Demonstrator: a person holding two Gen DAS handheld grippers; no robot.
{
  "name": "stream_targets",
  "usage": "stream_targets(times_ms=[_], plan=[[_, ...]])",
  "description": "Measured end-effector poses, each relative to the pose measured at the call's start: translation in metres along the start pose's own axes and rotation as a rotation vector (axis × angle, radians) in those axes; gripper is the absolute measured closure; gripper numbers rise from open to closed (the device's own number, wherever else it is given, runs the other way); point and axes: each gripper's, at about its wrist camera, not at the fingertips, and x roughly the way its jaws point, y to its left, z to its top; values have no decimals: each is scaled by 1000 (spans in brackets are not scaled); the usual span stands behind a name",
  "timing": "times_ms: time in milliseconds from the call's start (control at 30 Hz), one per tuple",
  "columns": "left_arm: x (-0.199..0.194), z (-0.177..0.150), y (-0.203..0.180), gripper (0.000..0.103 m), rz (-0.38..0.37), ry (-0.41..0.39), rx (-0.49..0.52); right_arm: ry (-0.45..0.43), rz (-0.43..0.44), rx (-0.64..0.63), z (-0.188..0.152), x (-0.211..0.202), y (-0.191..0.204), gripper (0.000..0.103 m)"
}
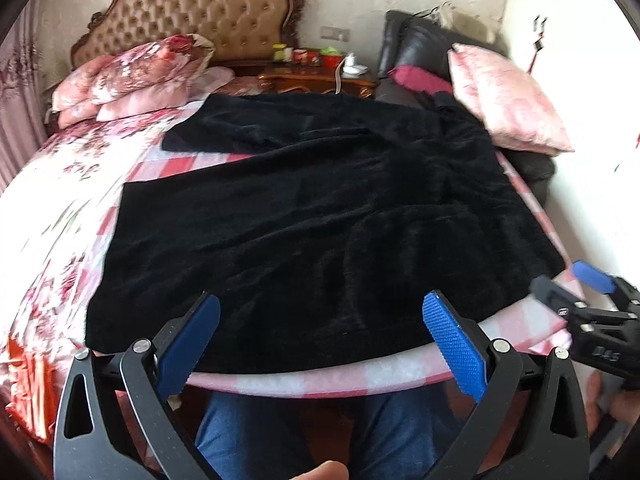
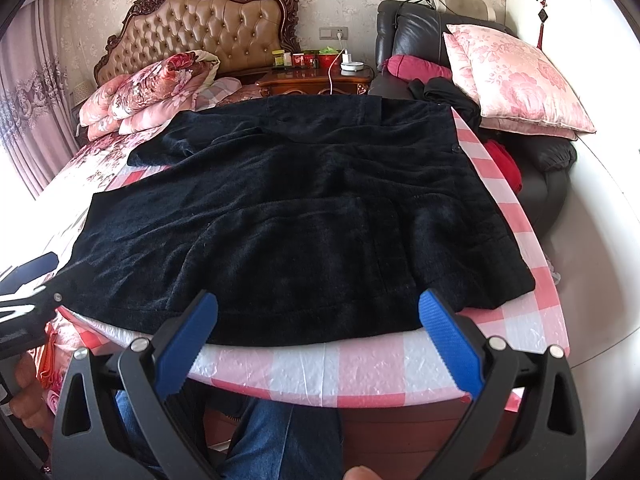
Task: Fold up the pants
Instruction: 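Lower both grippers to the pants edge and close them on the fabric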
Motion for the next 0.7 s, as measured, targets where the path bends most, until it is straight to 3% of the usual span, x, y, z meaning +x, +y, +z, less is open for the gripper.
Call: stream_targets(times_ms=[333,433,567,700], plan=[[-1,2,2,4,23,-11,-8,2,1,2,4,1,1,2],[4,4,9,4,-17,0,-39,5,20,20,5,3,-2,2],[23,17,32,6,-116,42,-79,31,59,70,16,22,-28,2],[49,49,64,12,-96,49,-68,51,60,103,52,59,-75,2]])
